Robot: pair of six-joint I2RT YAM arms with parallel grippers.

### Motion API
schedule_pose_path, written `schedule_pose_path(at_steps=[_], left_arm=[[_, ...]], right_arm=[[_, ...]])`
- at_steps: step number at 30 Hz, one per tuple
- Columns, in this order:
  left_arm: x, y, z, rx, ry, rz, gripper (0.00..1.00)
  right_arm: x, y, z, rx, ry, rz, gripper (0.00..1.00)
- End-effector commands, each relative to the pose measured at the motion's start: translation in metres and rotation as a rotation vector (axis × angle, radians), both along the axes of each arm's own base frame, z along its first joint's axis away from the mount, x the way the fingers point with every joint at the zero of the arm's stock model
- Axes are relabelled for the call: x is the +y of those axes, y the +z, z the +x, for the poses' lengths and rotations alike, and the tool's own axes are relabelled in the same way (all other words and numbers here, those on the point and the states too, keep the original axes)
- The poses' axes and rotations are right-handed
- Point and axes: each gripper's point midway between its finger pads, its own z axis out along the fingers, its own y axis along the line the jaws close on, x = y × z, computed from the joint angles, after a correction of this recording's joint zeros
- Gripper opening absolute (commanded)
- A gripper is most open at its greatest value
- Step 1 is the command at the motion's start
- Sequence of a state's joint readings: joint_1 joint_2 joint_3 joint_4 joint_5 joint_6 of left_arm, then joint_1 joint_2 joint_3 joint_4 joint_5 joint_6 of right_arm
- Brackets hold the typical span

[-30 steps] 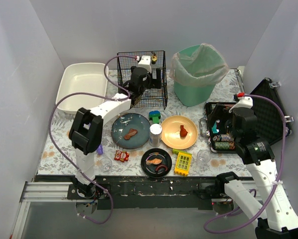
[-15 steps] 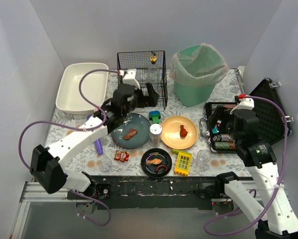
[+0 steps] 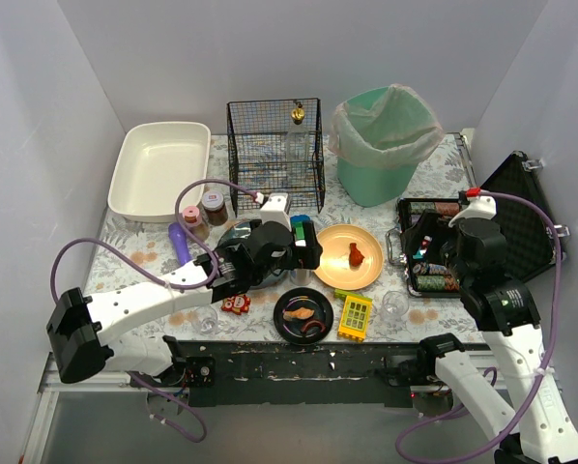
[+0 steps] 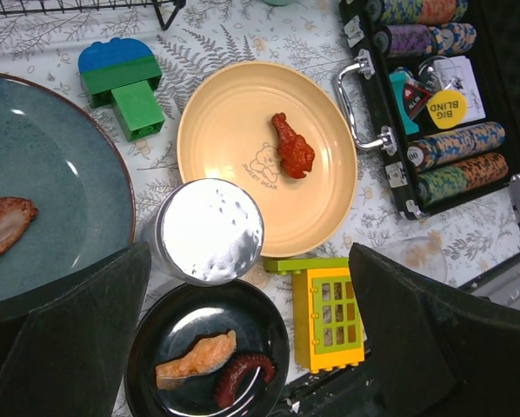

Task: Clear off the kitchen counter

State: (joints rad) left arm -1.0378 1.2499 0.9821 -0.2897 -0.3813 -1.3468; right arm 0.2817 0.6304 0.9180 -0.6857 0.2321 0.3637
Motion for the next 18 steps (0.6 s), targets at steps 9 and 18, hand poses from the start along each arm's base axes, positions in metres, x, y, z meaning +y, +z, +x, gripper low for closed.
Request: schedule_pose_path(at_steps=[9,18], left_arm=[[0.006,-0.040,0.006,-0.004,0.105,0.148,0.98],[0.007,-0.064,0.011,0.011,0.123,0.247,0.98]], right_arm=[[0.000,0.003,-0.005,-0.010,-0.005,0.021,0.91],[-0.001,0.000,-0.005,-0.004,-0.007,0.015,0.91]])
